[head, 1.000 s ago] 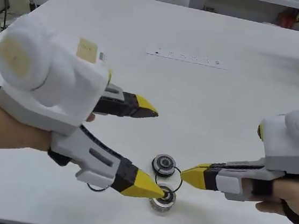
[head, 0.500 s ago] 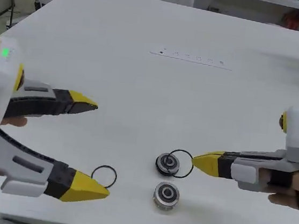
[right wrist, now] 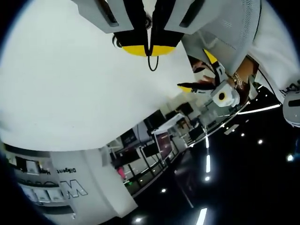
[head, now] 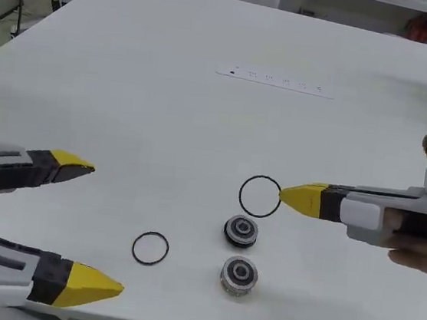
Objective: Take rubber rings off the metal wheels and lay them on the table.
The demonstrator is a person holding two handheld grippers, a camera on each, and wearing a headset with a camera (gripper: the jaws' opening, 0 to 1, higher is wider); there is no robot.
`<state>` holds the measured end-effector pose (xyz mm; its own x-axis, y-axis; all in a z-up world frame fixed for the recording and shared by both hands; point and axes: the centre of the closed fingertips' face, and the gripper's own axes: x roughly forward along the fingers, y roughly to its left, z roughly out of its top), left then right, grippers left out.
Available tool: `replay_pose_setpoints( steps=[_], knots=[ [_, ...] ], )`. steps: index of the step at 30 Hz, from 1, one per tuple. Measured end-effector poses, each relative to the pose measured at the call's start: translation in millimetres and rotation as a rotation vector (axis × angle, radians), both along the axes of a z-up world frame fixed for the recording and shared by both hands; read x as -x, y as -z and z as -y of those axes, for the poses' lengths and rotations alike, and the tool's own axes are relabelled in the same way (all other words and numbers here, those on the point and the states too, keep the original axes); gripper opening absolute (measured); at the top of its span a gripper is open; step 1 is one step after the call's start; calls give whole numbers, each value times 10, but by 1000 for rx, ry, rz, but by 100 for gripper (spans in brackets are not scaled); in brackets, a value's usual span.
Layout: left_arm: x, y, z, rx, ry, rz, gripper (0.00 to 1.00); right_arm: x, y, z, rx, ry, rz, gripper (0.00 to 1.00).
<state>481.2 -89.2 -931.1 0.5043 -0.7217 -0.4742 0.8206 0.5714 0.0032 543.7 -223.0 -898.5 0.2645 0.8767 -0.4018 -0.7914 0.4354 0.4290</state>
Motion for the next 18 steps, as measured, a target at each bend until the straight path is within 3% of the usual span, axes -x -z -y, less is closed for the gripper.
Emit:
replay_pose_setpoints(
  steps=[9,13,18],
  knots=[
    [73,114,73,-5,6,-31,86,16,-188,-433,-28,-92,20,0],
    [60,105,27,-8,-6,-22,86,-13,-129,-614,2,-126,15,0],
    [57,128,13,0,-16,-33,87,-22,88,-771,43,-171,-20,0]
  ],
)
